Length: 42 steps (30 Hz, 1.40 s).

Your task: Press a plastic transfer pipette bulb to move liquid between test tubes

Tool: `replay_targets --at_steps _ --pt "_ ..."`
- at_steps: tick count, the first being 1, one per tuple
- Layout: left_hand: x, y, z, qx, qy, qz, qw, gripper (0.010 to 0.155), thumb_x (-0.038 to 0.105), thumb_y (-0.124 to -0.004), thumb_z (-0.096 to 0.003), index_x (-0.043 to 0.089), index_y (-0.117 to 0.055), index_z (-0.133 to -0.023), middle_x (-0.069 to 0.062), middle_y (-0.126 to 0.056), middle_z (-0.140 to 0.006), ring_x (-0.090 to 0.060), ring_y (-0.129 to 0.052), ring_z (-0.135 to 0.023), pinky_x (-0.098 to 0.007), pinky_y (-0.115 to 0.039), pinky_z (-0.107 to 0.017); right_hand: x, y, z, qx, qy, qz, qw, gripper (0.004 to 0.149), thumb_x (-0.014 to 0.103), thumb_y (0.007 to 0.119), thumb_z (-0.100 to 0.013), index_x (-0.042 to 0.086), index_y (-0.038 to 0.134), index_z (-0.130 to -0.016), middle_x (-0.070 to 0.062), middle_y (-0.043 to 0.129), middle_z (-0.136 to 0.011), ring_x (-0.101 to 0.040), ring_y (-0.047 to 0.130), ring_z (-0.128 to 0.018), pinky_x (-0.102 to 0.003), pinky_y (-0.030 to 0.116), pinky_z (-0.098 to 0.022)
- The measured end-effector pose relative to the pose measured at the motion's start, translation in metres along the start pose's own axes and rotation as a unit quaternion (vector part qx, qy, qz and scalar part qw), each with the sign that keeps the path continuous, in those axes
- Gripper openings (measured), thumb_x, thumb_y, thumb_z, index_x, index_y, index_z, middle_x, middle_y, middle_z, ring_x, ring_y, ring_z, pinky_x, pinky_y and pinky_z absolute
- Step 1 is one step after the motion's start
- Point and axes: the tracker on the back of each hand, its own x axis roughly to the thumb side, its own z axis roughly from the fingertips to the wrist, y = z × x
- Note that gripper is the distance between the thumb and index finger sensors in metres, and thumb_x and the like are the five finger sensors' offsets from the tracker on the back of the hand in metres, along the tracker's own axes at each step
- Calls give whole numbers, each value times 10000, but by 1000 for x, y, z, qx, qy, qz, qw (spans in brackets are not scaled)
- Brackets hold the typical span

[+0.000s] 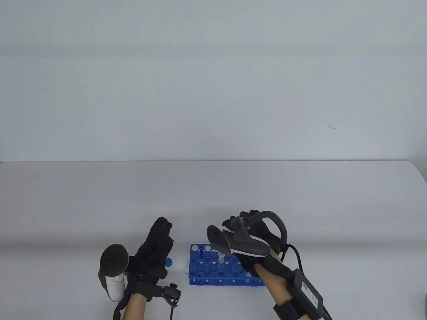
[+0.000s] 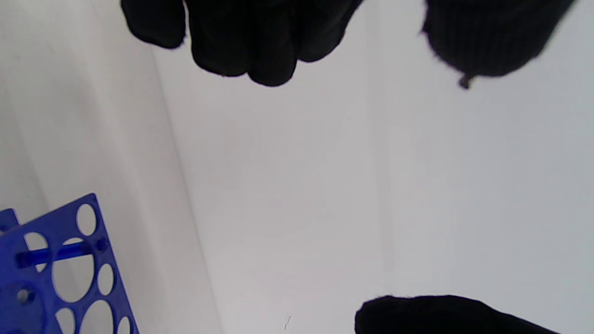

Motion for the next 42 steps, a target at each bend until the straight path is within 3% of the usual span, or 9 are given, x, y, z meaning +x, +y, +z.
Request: replay_targets --at_steps 16,42 --pt "0 0 0 0 0 1 1000 920 710 -635 -392 263 -392 -1159 -40 -519 -1227 -295 -520 -1115 -554 -467 -843 29 40 -12 44 -35 36 998 403 400 848 -244 258 950 -607 102 1080 -443 -145 1058 -452 -473 807 -529" --pt "0 0 0 -1 -2 2 1000 921 711 -634 -392 263 -392 -1159 -41 -519 -1228 -296 -520 -1115 -554 -467 -843 26 43 -10 81 -24 17 996 452 418 846 -264 237 935 -669 78 1077 -500 -166 1050 -479 -491 793 -535"
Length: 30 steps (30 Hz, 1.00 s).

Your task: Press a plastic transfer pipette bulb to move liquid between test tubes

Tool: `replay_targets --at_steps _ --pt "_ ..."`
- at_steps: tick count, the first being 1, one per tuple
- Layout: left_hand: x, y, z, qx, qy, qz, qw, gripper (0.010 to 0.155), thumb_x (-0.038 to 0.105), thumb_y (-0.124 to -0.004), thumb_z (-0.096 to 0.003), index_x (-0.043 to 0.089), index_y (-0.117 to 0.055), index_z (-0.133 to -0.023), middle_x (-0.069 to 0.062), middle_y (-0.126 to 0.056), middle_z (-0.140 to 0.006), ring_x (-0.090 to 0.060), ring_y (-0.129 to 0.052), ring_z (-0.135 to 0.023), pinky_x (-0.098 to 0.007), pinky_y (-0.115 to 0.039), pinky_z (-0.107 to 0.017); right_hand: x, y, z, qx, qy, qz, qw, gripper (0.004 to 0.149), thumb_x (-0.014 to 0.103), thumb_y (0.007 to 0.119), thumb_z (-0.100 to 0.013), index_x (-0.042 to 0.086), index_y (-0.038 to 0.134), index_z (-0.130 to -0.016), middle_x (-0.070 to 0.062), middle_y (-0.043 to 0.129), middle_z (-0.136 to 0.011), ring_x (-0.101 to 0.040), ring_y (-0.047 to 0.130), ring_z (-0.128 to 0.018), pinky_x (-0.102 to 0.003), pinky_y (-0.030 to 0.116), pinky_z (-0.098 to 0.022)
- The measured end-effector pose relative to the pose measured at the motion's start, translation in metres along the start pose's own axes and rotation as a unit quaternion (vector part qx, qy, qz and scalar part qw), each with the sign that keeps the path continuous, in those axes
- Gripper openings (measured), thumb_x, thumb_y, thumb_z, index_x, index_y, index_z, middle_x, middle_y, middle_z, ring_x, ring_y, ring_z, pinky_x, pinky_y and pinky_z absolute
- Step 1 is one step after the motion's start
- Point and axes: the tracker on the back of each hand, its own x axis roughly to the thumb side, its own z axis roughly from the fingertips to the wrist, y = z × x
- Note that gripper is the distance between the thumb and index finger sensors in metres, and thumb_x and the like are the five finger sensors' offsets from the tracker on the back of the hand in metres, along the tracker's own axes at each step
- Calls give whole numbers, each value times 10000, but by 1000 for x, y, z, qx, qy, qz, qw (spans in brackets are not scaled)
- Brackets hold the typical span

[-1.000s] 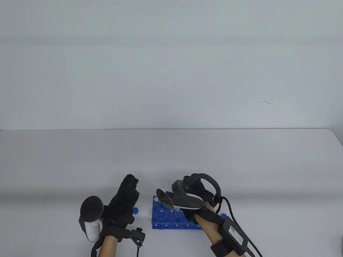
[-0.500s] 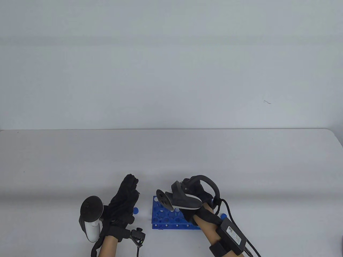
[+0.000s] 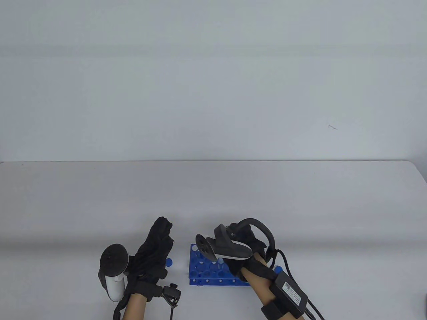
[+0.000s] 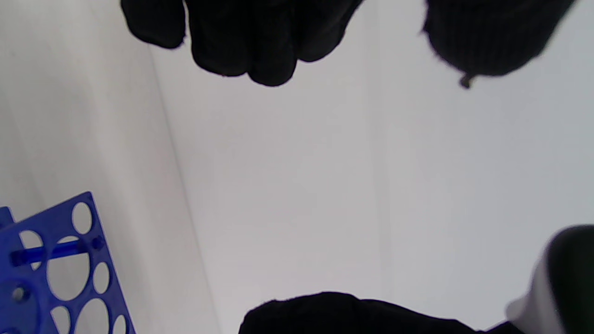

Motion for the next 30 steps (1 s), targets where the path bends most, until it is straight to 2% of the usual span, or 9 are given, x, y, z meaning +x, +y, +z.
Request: replay_targets --at_steps 18,30 --pt "0 0 0 0 -1 0 1000 920 711 -635 -392 263 -394 -1158 -39 -519 -1227 -297 -519 -1115 -554 -468 -842 -1 1 1 4 -1 -2 1000 487 428 844 -264 229 923 -701 73 1073 -519 -170 1047 -489 -494 789 -539" --pt "0 0 0 0 -1 -1 1000 922 712 -634 -392 263 -391 -1159 -38 -518 -1228 -295 -519 -1116 -554 -468 -842 -3 -3 2 -12 2 -13 1000 484 422 844 -263 228 929 -698 77 1082 -510 -163 1054 -474 -486 800 -530"
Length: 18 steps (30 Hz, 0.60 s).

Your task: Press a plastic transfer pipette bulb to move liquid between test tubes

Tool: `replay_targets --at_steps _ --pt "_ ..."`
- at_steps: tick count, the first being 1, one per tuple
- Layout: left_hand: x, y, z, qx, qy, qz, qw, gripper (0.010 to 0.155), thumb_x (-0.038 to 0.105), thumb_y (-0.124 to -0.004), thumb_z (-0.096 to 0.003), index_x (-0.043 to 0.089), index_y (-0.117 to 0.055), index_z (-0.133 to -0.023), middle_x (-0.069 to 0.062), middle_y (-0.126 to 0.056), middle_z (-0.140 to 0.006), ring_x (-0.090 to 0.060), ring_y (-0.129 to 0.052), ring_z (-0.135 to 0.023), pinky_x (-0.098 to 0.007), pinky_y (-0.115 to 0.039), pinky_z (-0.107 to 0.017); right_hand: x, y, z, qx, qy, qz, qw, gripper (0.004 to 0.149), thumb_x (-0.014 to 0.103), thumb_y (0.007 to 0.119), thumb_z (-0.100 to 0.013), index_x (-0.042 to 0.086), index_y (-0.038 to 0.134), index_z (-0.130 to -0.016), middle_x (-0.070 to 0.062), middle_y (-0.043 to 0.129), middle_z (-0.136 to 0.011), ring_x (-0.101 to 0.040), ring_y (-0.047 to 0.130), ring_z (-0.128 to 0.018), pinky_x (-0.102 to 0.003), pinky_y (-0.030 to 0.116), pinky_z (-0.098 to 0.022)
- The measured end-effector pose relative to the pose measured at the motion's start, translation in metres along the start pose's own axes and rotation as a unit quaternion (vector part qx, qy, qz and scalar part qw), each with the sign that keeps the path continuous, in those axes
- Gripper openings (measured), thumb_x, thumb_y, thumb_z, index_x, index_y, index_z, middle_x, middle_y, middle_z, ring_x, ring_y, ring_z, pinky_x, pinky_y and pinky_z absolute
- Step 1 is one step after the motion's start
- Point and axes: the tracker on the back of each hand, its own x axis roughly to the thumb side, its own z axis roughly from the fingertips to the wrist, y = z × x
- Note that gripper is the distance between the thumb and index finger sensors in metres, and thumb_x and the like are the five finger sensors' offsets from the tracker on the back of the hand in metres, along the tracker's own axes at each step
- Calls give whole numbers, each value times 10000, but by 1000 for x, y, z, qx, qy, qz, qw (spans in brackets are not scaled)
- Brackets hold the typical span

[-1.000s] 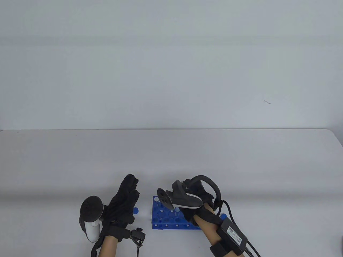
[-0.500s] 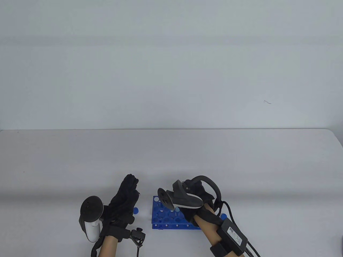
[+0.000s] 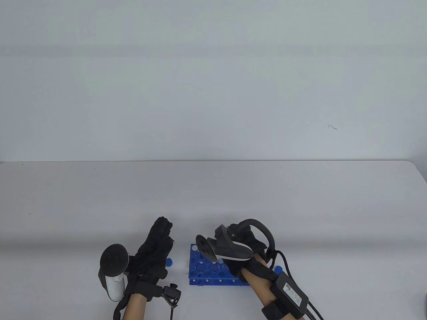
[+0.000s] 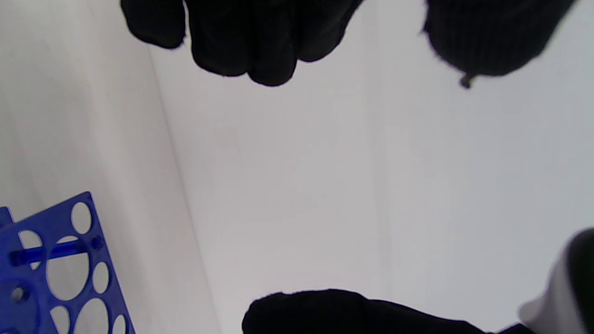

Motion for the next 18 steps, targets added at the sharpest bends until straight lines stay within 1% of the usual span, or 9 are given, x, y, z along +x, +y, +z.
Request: replay_targets --at_steps 7,12,15,18 --pt "0 0 0 0 0 0 1000 921 711 -634 -392 262 -392 -1159 -41 -520 -1227 -297 -519 -1115 -555 -467 -843 -19 -22 9 -19 18 -35 999 481 418 844 -265 226 930 -697 73 1082 -510 -166 1054 -473 -489 799 -530" --pt "0 0 0 1 0 -1 1000 922 710 -635 -391 261 -393 -1159 -40 -520 -1227 -298 -520 -1114 -555 -468 -841 -42 -46 25 -53 31 -74 995 480 416 845 -267 221 933 -697 68 1084 -505 -173 1054 -471 -493 797 -528" --pt "0 0 1 2 1 -2 1000 921 710 -636 -390 260 -396 -1158 -39 -523 -1226 -299 -522 -1113 -555 -470 -841 -60 -64 40 -80 40 -88 992 480 416 844 -268 221 933 -697 68 1083 -506 -174 1054 -471 -494 796 -529" --pt "0 0 1 3 3 -3 1000 921 710 -636 -390 262 -394 -1158 -42 -521 -1226 -300 -522 -1113 -556 -469 -840 -75 -75 53 -95 49 -99 989 477 414 845 -270 219 935 -696 65 1084 -506 -176 1054 -471 -495 796 -528"
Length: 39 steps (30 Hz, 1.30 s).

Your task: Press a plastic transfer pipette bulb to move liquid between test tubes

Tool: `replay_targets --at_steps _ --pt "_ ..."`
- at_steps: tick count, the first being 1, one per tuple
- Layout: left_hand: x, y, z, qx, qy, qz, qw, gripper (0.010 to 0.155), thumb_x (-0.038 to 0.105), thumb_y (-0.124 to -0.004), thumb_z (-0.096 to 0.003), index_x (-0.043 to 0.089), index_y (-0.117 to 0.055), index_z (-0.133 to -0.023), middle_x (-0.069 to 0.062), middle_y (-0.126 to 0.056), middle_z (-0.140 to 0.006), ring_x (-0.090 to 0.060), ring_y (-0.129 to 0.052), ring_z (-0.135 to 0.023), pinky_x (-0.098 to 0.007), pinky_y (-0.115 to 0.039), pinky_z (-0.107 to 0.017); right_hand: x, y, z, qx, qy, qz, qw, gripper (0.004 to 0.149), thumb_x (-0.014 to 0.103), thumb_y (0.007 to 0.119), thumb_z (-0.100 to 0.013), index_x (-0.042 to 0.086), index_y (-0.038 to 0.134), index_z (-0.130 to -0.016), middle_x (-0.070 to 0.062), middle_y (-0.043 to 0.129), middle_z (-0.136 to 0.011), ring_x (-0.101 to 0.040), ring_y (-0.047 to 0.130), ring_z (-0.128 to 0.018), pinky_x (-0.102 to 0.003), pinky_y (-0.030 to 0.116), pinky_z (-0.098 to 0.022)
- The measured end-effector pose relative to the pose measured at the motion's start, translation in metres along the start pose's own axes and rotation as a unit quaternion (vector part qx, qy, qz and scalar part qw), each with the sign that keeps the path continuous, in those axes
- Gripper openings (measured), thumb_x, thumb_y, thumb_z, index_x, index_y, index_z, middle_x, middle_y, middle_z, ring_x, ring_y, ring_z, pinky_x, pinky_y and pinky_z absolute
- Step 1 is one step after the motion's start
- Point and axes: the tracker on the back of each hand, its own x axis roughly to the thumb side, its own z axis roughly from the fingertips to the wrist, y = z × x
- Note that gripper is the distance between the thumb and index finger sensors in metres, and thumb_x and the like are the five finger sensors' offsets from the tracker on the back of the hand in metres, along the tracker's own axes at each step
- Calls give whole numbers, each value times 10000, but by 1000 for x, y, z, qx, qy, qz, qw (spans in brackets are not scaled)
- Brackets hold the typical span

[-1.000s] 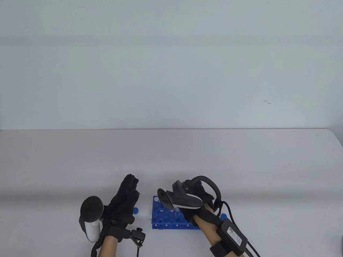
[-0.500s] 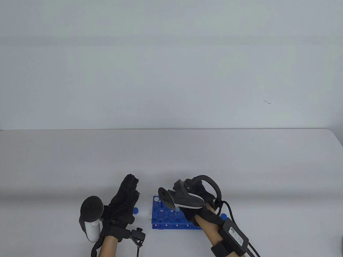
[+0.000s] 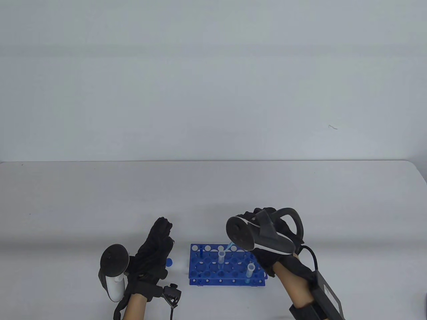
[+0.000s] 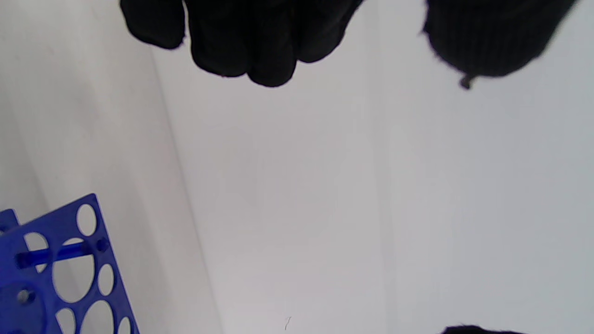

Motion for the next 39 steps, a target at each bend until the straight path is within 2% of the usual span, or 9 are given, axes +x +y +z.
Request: replay_targets --at_steps 5,15,31,39 --pt "0 0 0 0 0 -2 1000 922 709 -637 -390 260 -396 -1158 -39 -523 -1226 -297 -522 -1113 -556 -469 -840 -25 -12 20 10 9 8 1000 475 413 847 -273 215 936 -694 62 1084 -504 -178 1054 -471 -497 796 -527" --pt "0 -3 0 -5 0 -6 1000 920 708 -638 -390 260 -399 -1157 -43 -526 -1224 -299 -525 -1112 -557 -470 -839 -42 5 42 24 9 -3 1000 471 412 847 -273 212 940 -690 61 1086 -500 -179 1055 -468 -498 797 -525" --pt "0 -5 1 -7 1 -8 1000 922 710 -637 -390 261 -396 -1158 -42 -522 -1226 -300 -523 -1113 -556 -469 -840 -16 43 31 70 -17 33 997 467 378 862 -270 215 927 -702 59 1079 -521 -181 1050 -485 -502 791 -534" --pt "0 -5 0 -8 -2 -4 1000 922 711 -636 -390 261 -395 -1159 -42 -523 -1226 -298 -523 -1113 -556 -469 -840 -6 49 29 47 -31 83 995 434 395 851 -250 230 956 -637 82 1094 -450 -156 1070 -428 -480 818 -510"
